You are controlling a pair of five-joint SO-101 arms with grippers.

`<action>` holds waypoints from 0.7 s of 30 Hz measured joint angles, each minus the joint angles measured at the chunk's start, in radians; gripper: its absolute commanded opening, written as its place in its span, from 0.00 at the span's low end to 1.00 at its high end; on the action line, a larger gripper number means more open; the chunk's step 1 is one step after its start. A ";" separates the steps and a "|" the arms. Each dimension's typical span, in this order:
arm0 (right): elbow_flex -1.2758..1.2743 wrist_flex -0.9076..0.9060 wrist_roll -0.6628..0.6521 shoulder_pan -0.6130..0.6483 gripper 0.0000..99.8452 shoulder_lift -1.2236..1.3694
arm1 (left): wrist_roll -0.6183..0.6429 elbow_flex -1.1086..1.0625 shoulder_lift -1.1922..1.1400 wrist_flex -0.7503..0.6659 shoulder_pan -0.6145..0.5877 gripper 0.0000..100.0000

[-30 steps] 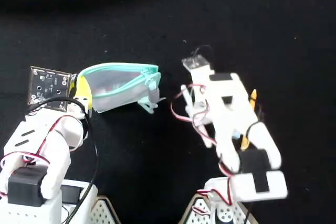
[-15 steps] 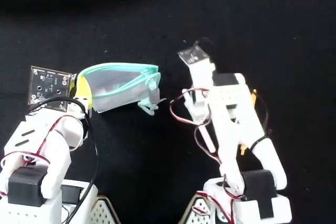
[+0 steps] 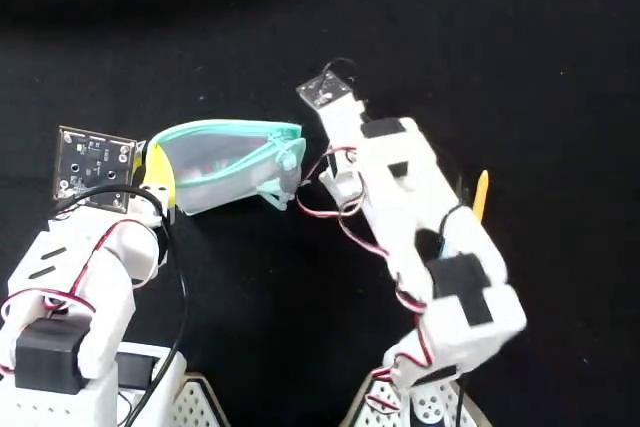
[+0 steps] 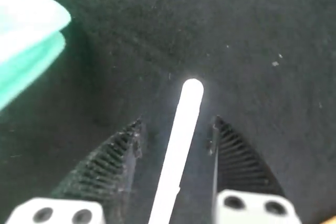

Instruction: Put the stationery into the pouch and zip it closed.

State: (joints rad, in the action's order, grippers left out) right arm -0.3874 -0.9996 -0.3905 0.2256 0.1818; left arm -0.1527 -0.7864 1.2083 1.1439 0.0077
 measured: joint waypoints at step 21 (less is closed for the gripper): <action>0.051 -0.026 -0.032 -0.080 0.01 -0.005 | 0.000 0.000 0.000 0.000 0.000 0.03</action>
State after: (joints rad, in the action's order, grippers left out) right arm -0.3368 -1.0257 -0.4227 0.1458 0.1772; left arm -0.1527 -0.7864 1.2083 1.1439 0.0077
